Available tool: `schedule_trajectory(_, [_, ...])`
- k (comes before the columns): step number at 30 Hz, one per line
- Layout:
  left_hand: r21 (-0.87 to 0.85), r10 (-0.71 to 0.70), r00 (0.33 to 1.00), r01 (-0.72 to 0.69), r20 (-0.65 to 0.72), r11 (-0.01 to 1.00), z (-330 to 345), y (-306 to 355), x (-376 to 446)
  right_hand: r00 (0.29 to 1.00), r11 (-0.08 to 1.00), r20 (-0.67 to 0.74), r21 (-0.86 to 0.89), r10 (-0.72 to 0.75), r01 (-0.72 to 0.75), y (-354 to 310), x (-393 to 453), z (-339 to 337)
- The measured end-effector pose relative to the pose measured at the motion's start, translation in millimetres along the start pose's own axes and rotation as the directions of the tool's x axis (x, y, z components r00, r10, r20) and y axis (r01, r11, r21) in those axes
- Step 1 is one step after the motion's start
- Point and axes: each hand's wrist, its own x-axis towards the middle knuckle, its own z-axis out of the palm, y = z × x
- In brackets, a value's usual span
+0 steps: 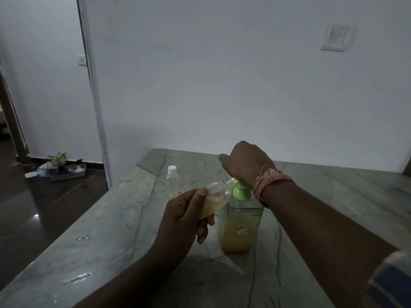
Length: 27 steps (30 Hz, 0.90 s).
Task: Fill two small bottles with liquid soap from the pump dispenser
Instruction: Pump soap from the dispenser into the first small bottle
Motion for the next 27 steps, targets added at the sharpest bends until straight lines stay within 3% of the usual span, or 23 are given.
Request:
schedule_trajectory(5, [-0.001, 0.01, 1.0, -0.01, 0.001, 1.0, 0.4, 3.0, -0.7, 0.999, 0.999, 0.024, 0.033, 0.028, -0.028, 2.0, 1.0, -0.2])
schedule_trajectory(10, [0.013, 0.005, 1.0, -0.005, -0.003, 1.0, 0.4, 3.2, -1.9, 0.998, 0.993, -0.026, -0.103, -0.057, 0.054, -8.9, -1.8, -9.3])
schedule_trajectory(17, [0.002, 0.011, 1.0, -0.011, -0.003, 1.0, 0.3, -1.3, 0.9, 1.0, 0.999, 0.021, 0.045, 0.02, -0.021, 3.4, -1.1, 0.3])
schedule_trajectory(27, [-0.019, 0.015, 1.0, -0.015, -0.006, 1.0, 0.3, 1.0, 0.8, 0.996, 0.994, -0.059, -0.082, -0.071, 0.066, -6.9, -1.9, -7.8])
